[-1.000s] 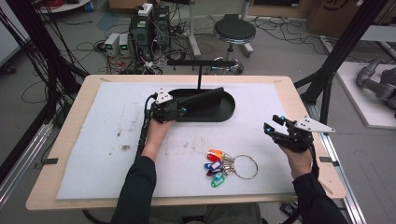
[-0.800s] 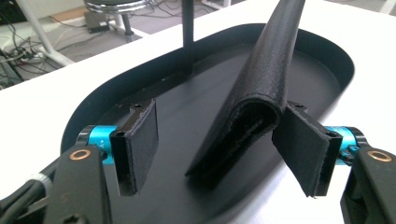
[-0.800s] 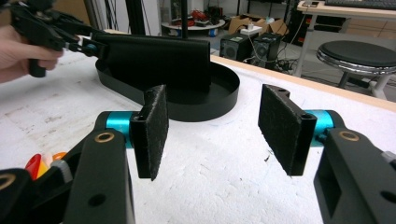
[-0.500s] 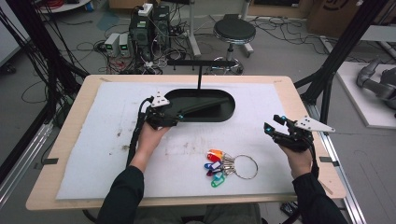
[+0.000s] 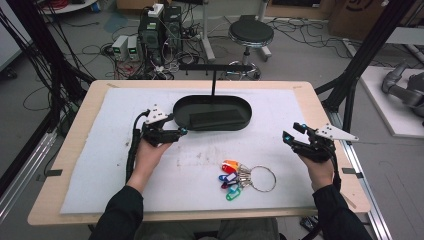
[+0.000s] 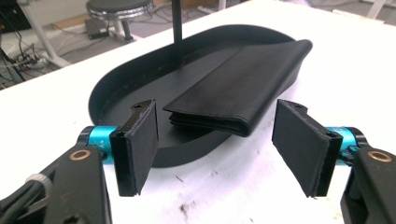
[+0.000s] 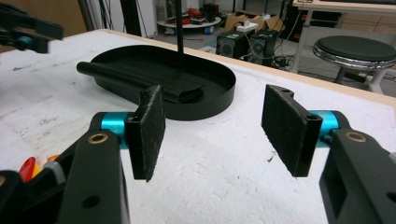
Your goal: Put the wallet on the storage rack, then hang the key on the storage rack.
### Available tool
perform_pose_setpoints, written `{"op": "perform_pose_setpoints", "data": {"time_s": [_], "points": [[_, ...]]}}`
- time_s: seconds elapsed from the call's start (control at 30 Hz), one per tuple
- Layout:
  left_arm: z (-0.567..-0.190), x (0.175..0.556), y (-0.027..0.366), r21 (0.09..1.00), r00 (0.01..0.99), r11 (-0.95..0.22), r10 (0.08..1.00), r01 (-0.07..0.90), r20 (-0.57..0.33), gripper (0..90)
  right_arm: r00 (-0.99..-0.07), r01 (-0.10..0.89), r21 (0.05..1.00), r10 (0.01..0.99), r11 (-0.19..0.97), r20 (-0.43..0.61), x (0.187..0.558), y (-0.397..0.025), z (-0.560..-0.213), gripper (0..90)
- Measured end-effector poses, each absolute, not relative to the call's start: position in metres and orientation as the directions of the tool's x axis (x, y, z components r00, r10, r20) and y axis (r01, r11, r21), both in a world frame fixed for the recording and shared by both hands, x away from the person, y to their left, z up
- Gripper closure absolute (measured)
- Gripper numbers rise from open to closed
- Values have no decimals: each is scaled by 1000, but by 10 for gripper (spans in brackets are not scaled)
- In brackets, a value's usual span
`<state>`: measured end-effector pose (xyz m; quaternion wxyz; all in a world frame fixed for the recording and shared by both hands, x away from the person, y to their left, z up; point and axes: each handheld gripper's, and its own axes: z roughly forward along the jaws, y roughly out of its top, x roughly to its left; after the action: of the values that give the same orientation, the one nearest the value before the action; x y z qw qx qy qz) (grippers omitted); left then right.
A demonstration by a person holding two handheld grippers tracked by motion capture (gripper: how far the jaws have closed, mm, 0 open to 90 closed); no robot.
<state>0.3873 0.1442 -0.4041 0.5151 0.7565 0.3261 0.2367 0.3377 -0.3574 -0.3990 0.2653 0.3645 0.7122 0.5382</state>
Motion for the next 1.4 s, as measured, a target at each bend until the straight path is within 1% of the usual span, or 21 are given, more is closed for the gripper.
{"op": "perform_pose_setpoints", "data": {"time_s": [0.23, 0.27, 0.4, 0.57, 0.63, 0.73, 0.87, 0.93, 1.17, 1.27, 1.3, 1.4], "points": [[-395, 350, 161, 938, 674, -263, 737, 226, 44, 296, -586, 244, 958, 810, 148, 24, 339, -358, -400, 378], [-395, 350, 161, 938, 674, -263, 737, 226, 44, 295, -585, 247, 958, 811, 147, 26, 339, -358, -400, 375], [-398, 323, 175, 942, 645, -227, 764, 249, 14, 294, -580, 246, 958, 814, 145, 26, 340, -359, -400, 363], [-409, 305, 185, 938, 615, -203, 788, 282, -14, 294, -575, 264, 954, 817, 142, 37, 339, -361, -400, 348], [-414, 302, 187, 938, 604, -203, 797, 282, -9, 294, -574, 267, 952, 818, 151, 31, 337, -362, -401, 347], [-416, 304, 192, 938, 599, -179, 800, 296, -37, 289, -570, 266, 952, 821, 153, 27, 332, -366, -400, 347], [-412, 304, 195, 953, 592, -156, 805, 261, -31, 278, -562, 264, 952, 827, 155, 21, 325, -370, -398, 347], [-409, 304, 195, 957, 598, -164, 801, 238, -12, 251, -563, 264, 952, 826, 156, 21, 323, -371, -399, 347], [-405, 303, 199, 961, 592, -183, 806, 207, 26, 248, -559, 289, 945, 829, 154, 36, 318, -373, -402, 351], [-405, 302, 200, 961, 582, -186, 813, 205, 33, 248, -563, 295, 942, 826, 160, 36, 317, -372, -404, 369], [-406, 302, 201, 959, 576, -191, 816, 208, 38, 249, -575, 307, 935, 818, 176, 35, 316, -369, -407, 393], [-407, 302, 203, 959, 566, -192, 823, 209, 42, 251, -610, 337, 918, 791, 209, 44, 317, -363, -412, 426]]}}
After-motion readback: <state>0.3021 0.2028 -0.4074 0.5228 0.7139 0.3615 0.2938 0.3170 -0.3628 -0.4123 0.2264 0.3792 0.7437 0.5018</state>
